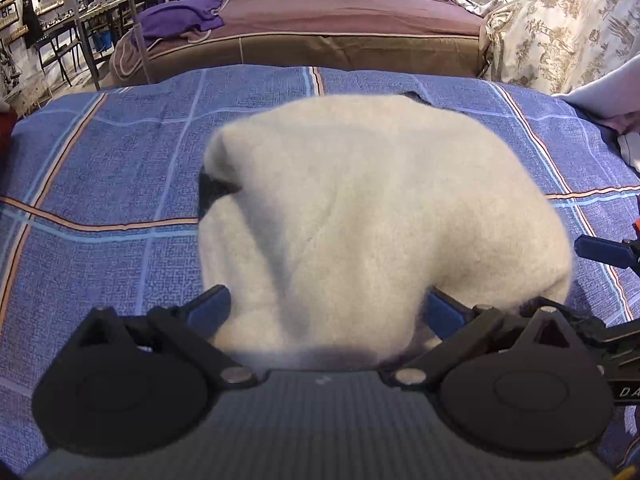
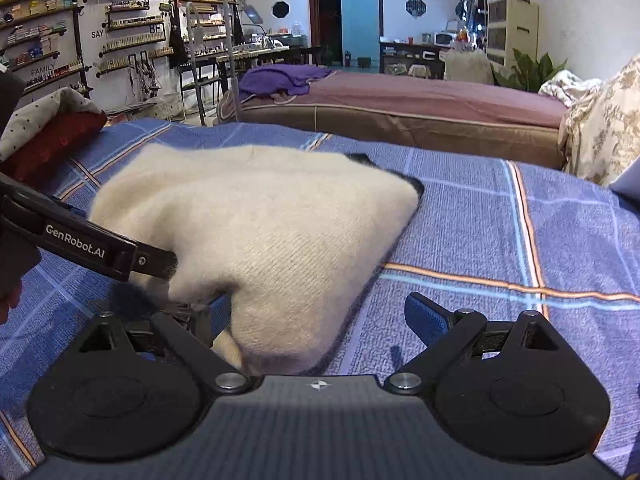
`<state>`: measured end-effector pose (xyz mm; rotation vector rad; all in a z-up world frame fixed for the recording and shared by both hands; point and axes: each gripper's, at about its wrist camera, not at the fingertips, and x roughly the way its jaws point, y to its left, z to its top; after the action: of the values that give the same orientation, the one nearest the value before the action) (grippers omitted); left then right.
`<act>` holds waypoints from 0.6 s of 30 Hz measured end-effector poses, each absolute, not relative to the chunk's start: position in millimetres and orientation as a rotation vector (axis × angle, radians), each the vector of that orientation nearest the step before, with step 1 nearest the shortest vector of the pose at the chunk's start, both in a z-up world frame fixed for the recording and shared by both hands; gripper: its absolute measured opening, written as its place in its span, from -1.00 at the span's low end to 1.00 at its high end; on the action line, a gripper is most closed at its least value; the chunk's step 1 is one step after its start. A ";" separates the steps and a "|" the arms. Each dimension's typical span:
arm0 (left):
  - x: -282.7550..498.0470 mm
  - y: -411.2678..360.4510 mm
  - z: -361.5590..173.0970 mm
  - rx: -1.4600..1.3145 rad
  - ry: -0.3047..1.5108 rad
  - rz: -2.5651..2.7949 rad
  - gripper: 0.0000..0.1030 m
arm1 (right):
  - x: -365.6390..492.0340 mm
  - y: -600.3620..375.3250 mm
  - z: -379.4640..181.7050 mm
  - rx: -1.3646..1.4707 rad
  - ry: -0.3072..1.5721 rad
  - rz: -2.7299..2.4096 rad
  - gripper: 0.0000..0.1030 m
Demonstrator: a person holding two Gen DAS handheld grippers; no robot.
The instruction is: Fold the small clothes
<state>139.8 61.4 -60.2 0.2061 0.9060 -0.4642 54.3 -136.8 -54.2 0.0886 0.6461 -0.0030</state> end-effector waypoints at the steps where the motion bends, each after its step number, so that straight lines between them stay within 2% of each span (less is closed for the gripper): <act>1: 140.5 61.2 -61.6 0.205 0.907 -0.464 1.00 | 55.6 -137.0 -56.4 0.088 0.653 -0.006 1.00; 5: 138.6 59.2 -62.1 0.211 0.902 -0.463 1.00 | 52.5 -135.0 -64.7 0.100 0.706 -0.003 1.00; 11: 116.9 73.1 -42.6 0.158 0.887 -0.463 1.00 | 28.5 -162.9 -56.1 0.263 0.680 0.065 1.00; 14: 99.4 94.6 -28.6 0.001 0.901 -0.489 1.00 | 18.5 -190.6 -51.9 0.427 0.685 0.107 1.00; 18: 84.9 124.3 -31.7 -0.347 1.000 -0.487 1.00 | 7.9 -229.9 -55.0 0.754 0.682 0.115 1.00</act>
<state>84.9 124.3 -31.7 -0.3469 0.9995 -0.4875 7.9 -229.9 -55.0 0.7544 0.6822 0.1145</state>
